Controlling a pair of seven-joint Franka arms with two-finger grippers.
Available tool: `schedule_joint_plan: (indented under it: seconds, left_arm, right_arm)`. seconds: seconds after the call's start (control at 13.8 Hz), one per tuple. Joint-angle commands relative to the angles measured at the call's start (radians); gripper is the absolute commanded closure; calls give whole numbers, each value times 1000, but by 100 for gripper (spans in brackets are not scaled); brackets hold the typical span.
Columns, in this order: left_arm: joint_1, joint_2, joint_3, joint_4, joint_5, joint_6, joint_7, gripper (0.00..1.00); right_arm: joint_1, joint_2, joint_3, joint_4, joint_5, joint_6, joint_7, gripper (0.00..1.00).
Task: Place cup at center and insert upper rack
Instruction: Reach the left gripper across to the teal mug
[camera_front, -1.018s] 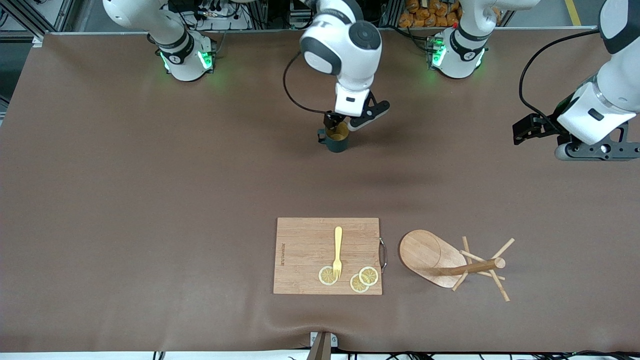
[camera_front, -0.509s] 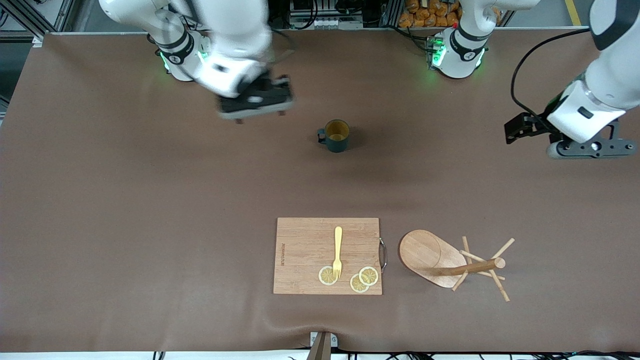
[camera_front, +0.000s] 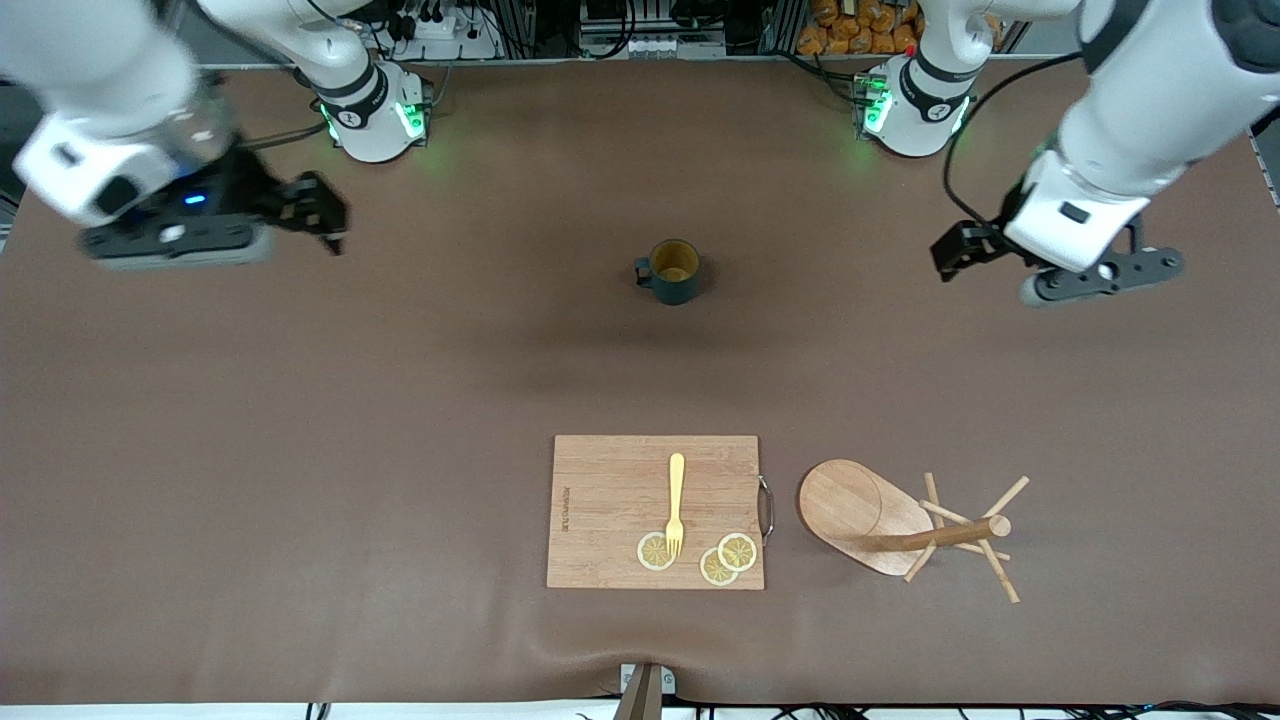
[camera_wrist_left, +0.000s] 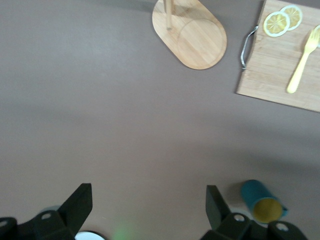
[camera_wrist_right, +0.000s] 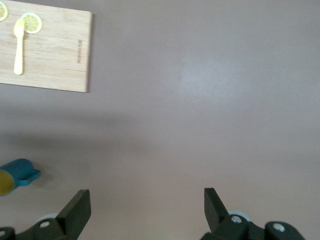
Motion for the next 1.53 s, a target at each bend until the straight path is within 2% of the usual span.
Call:
schedule_joint_plan:
  seconds: [0.0, 0.22, 0.51, 0.87, 1.24, 1.45]
  left_arm:
    - [-42, 34, -40, 52, -6, -23, -212, 0]
    - [-157, 110, -37, 149, -9, -64, -465, 0]
    - [-321, 228, -28, 252, 1, -92, -791, 0]
    - [-519, 371, -3, 354, 83, -118, -1153, 0]
    - [-686, 509, 18, 437, 168, -126, -1371, 0]
    - [-763, 647, 23, 580, 224, -201, -1486, 0]
  right_arm:
    - [-152, -25, 17, -33, 31, -1, -141, 0]
    - [-276, -10, 13, -44, 31, 2, -259, 0]
    - [-338, 10, 9, -61, 30, 8, -279, 0]
    - [-366, 26, 7, -92, 27, 61, -273, 0]
    - [-369, 26, -25, -112, 27, 90, -272, 0]
    - [-350, 26, -33, -112, 25, 88, -203, 0]
